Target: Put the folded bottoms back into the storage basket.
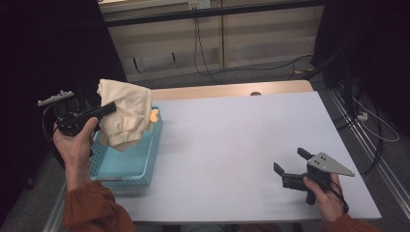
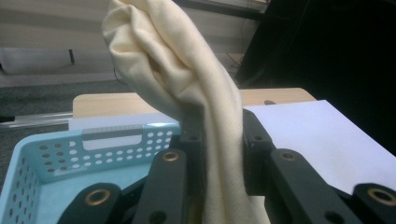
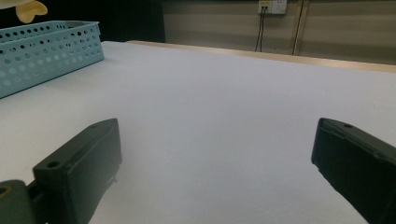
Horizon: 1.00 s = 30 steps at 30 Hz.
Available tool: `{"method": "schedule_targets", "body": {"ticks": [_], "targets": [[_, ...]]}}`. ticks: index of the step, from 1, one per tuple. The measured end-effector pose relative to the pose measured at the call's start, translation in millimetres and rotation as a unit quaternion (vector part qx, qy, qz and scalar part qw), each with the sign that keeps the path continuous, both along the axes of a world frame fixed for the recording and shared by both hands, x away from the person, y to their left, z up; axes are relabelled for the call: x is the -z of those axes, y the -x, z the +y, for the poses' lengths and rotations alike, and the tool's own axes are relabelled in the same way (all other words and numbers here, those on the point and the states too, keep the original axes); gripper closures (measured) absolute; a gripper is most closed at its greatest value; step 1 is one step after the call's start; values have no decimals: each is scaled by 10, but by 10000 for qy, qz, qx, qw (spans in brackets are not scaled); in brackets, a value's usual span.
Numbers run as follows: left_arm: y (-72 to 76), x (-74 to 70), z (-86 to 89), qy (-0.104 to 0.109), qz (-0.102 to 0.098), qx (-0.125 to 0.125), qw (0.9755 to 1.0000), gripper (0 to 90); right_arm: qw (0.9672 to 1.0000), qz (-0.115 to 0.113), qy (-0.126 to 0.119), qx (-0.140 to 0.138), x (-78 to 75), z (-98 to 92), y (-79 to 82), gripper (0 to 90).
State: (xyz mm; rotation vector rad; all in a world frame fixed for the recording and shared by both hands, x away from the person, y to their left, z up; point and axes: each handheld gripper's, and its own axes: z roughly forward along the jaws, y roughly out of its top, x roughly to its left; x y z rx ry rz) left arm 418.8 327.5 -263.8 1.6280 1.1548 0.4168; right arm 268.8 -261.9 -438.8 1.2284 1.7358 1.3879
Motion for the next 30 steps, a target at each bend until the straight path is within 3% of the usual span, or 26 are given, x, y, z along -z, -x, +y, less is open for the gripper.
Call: {"method": "schedule_targets", "body": {"ticks": [21,30], "targets": [[-143,261,203,30,451,-233,9987,754,10000,19,15,-41,1,12,3,15],[-186,372,289,220,642,-299,9972,754,10000,5,22,-46,3,12,1,15]]}}
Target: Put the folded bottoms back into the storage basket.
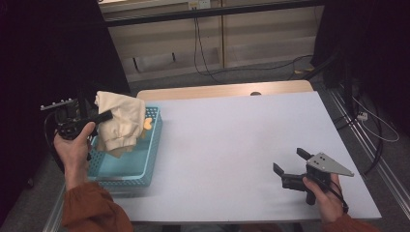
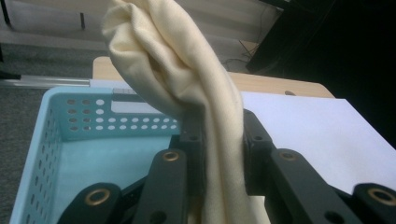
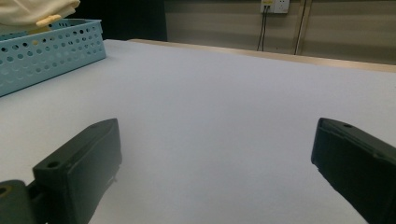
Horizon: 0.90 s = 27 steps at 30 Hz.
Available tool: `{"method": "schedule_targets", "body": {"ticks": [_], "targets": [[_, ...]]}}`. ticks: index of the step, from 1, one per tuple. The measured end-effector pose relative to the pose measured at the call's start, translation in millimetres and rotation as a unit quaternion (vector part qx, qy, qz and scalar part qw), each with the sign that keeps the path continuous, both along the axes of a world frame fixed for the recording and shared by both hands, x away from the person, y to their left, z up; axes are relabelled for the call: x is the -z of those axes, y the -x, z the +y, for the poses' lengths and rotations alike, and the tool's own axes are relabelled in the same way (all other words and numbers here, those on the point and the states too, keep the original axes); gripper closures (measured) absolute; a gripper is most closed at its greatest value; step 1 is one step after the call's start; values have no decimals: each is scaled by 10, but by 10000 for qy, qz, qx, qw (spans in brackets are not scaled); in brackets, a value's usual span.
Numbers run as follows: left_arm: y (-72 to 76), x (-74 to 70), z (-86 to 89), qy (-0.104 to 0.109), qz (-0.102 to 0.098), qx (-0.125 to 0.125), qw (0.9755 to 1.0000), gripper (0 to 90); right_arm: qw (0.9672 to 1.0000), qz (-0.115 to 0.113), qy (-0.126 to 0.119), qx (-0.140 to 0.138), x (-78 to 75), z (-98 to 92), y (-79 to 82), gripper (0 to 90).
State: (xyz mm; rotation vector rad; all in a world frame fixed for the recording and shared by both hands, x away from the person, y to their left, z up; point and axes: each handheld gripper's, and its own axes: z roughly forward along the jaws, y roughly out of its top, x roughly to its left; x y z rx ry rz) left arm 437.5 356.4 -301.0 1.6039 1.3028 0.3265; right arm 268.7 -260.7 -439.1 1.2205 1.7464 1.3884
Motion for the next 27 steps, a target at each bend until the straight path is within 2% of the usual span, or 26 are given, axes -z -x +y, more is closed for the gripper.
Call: {"method": "schedule_targets", "body": {"ticks": [10,13,16,19,24,27], "targets": [[-52,99,38,33,190,-16,9998,754,10000,7,-5,1,2,2,-4,15],[-73,144,43,13,373,-55,9993,754,10000,7,-7,2,2,2,-3,15],[-79,168,45,29,406,-70,9991,754,10000,2,-10,0,1,2,-3,15],[-78,184,66,139,441,-47,9989,754,10000,6,-13,-2,2,1,-3,15],[-91,208,67,196,486,33,9986,754,10000,6,-9,1,2,2,-4,15],[-123,258,47,146,638,119,9978,753,10000,-7,4,-5,0,0,-3,15]]}}
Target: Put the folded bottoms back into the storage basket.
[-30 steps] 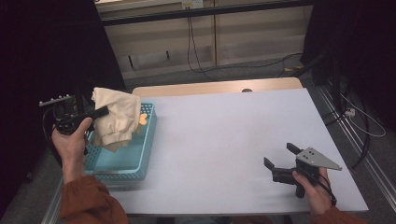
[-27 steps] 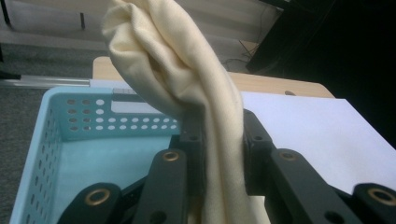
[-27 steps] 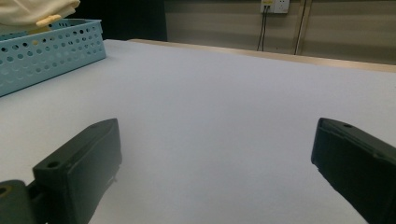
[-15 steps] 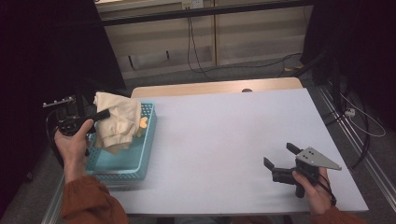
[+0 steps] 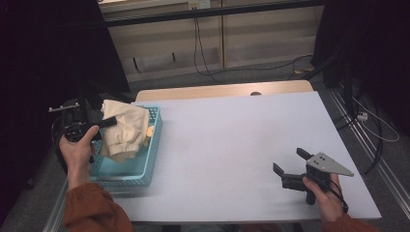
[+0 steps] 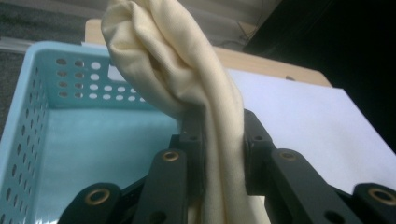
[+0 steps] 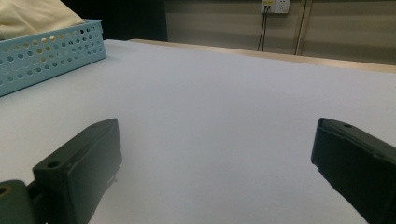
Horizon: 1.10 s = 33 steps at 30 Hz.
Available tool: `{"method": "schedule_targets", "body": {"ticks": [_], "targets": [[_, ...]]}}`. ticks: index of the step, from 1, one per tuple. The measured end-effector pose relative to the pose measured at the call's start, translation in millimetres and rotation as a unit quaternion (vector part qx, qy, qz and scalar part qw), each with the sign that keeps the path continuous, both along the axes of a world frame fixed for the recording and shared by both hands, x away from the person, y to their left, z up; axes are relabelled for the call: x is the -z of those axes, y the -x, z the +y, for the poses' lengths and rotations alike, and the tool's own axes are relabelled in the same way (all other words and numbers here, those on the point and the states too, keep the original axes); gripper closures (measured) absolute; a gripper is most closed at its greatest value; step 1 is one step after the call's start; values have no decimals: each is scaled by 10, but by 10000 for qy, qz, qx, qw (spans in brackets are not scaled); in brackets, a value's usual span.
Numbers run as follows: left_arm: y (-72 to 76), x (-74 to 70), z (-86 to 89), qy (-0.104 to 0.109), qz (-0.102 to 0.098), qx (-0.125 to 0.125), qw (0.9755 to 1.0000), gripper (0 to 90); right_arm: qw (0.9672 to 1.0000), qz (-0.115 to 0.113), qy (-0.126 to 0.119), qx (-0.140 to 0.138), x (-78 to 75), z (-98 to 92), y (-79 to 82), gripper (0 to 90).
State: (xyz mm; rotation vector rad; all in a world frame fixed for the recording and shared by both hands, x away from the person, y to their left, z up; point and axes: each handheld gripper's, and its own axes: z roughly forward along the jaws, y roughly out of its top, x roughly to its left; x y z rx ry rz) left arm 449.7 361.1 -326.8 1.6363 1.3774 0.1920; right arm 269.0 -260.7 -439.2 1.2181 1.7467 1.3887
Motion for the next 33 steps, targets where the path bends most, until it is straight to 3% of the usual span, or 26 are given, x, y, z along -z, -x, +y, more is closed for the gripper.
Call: {"method": "schedule_targets", "body": {"ticks": [5,17,21,23,26,33], "targets": [[-25,53,-26,12,57,-19,10000,753,10000,1,0,1,1,0,-1,16],[-111,191,-118,-123,358,192,9991,752,10000,13,-1,2,2,3,-2,16],[-143,278,-112,-54,468,208,9987,752,10000,18,-8,-1,2,4,-1,16],[-161,327,-116,-134,573,202,9981,751,10000,19,-11,-2,2,4,-2,15],[-172,354,-127,-34,590,225,9980,751,10000,12,-1,-2,3,4,-6,16],[-184,379,-102,-124,627,213,9977,749,10000,9,0,-4,3,5,-5,16]]}}
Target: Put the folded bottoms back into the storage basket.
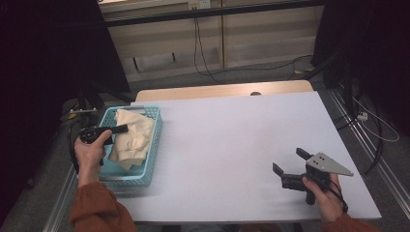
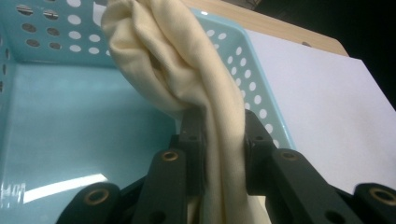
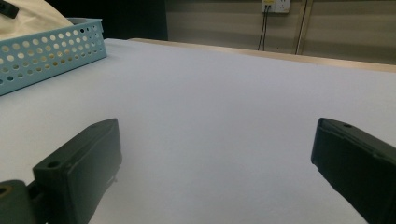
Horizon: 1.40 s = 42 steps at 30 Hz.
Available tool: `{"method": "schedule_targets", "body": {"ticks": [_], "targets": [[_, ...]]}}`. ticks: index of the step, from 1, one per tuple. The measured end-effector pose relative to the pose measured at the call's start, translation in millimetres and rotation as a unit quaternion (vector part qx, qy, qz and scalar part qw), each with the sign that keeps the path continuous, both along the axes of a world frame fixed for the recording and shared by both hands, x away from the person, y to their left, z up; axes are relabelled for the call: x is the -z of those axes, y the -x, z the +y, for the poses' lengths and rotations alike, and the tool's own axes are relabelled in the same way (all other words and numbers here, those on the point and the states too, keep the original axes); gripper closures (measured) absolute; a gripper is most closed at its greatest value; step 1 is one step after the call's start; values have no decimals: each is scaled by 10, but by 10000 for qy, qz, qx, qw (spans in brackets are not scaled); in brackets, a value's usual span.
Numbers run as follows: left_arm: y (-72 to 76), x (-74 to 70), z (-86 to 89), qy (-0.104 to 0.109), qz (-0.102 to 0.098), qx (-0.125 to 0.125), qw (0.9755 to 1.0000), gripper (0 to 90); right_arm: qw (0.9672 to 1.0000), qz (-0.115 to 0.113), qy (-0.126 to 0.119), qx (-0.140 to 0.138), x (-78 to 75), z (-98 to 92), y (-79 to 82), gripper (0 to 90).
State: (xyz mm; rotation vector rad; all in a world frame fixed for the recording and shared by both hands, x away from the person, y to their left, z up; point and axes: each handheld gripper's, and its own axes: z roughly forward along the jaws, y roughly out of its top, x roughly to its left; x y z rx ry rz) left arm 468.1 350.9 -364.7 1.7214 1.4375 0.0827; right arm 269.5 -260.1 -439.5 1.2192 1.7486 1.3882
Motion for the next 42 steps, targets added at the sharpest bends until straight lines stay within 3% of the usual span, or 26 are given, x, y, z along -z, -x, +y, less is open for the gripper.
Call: {"method": "schedule_targets", "body": {"ticks": [4,6,7,19,42], "targets": [[-12,43,41,94,56,11,9999,747,10000,9,-6,1,-1,1,1,16],[-16,58,38,3,44,-37,10000,746,10000,1,1,1,0,0,-1,16],[-18,56,19,-259,74,-58,9996,744,10000,0,-2,0,0,0,-1,16],[-36,88,-16,-728,29,-99,9973,736,10000,2,3,5,-1,2,0,16],[-65,240,45,-942,21,-261,9952,712,10000,14,26,-21,3,0,-2,16]]}}
